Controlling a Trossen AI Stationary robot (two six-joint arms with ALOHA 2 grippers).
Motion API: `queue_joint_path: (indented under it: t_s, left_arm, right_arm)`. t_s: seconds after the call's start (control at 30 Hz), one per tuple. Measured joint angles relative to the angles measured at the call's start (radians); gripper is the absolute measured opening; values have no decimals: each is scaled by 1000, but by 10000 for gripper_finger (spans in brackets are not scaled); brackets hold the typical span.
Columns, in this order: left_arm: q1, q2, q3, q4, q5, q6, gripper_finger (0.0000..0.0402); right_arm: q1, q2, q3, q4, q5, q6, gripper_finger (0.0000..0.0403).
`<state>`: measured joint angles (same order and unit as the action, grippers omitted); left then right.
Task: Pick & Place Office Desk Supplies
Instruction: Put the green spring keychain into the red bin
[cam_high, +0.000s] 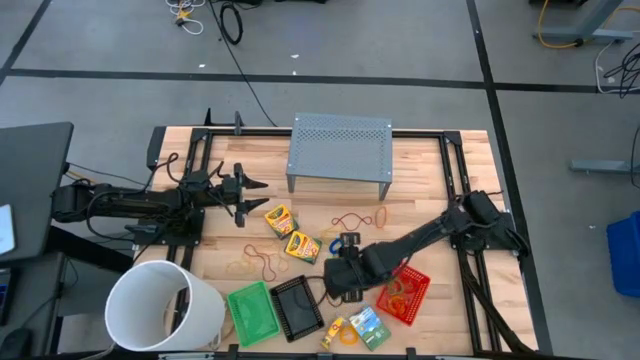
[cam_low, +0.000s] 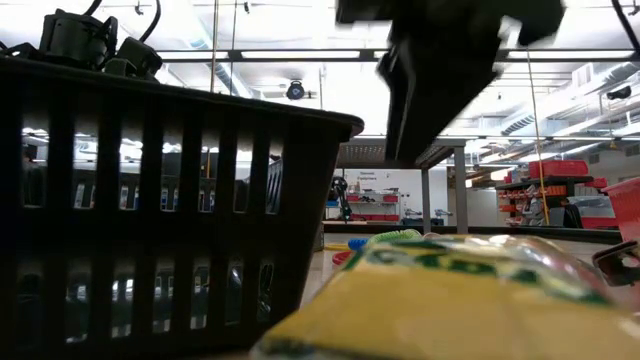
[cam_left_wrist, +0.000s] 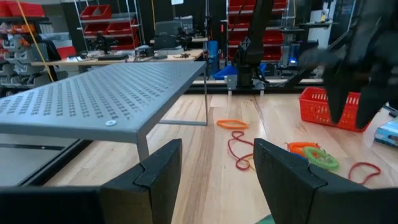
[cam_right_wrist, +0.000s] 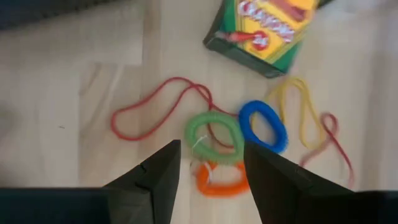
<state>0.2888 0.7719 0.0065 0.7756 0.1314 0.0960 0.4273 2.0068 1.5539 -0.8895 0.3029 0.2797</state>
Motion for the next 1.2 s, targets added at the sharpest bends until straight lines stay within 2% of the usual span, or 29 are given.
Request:
queue_joint_path:
  t_s: [0.27, 0.57, 0.83, 1.0, 1.13, 1.2]
  left_arm:
    - [0, 0, 0, 14, 0, 9, 204]
    - [0, 0, 0, 14, 0, 11, 204]
    - [0, 0, 0, 14, 0, 9, 204]
    - [0, 0, 0, 14, 0, 9, 204]
    - [0, 0, 0, 14, 0, 9, 204]
    - [0, 0, 0, 14, 0, 9, 204]
  right_arm:
    - [-55, 0, -146, 150, -123, -129, 183]
    - [-61, 1, -221, 243, -126, -218, 180]
    - [-60, 9, -241, 282, -115, -280, 154]
    - [-53, 8, -251, 303, -117, -288, 108]
    - [-44, 8, -252, 311, -122, -289, 36]
    - [-42, 8, -252, 323, -120, -292, 15]
